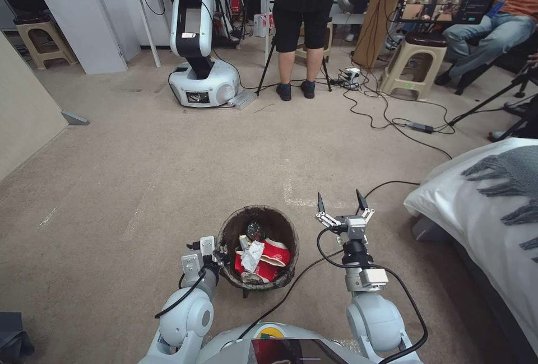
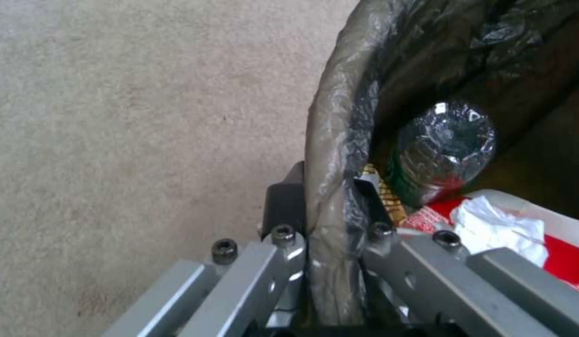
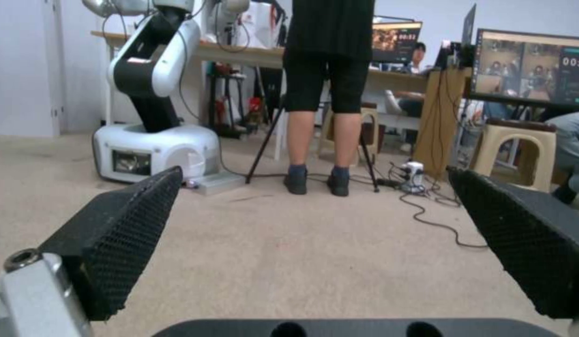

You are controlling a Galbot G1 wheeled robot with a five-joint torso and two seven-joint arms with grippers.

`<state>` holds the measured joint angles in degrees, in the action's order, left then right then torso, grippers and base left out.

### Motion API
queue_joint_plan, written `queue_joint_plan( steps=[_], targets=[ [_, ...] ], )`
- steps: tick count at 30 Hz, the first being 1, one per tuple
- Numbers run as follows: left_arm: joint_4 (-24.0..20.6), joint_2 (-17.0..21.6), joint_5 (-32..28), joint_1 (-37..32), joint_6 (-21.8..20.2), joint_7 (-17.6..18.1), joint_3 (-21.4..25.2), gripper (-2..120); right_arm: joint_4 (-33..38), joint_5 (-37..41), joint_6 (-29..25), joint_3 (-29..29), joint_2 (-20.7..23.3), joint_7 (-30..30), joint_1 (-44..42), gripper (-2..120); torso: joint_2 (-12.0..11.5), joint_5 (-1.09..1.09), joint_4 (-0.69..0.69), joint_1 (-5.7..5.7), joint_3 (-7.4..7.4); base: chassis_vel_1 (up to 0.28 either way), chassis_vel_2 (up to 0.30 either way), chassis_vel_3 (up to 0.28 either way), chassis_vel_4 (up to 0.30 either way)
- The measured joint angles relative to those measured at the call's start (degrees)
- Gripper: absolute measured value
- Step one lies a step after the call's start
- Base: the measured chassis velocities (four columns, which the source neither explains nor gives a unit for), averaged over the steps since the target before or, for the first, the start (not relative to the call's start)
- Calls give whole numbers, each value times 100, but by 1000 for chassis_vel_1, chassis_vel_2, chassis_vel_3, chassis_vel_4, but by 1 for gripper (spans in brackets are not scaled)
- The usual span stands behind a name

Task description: Pick up the trash bin, then pick up the garbage from the floor and place it into the trash bin.

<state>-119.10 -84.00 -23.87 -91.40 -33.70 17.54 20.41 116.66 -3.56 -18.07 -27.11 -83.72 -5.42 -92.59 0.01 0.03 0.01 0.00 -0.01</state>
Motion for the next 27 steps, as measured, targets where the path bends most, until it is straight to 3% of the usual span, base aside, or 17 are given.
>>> queue_joint_plan(
  steps=[19, 20, 26, 27],
  targets=[
    [308, -33, -70, 110, 163, -24, 88, 3, -1, -42, -51, -10, -32, 14, -50, 100, 2, 1, 1, -1, -1, 0, 0, 0, 0],
    [321, -33, -71, 111, 180, -33, 89, 25, 0, -44, -53, -12, -31, 19, -51, 100, 2, 1, 1, 0, -1, 0, 0, 0, 0],
    [363, -40, -68, 148, 308, -90, 97, 25, -4, -79, -69, -6, -38, 46, -61, 100, 1, -2, 1, 0, 0, 0, 0, 0, 0],
    [369, -43, -65, 161, 339, -122, 97, 51, -10, -102, -80, 3, -45, 58, -63, 100, 0, -4, 0, 0, 1, 0, 0, 0, 0]
  ],
)
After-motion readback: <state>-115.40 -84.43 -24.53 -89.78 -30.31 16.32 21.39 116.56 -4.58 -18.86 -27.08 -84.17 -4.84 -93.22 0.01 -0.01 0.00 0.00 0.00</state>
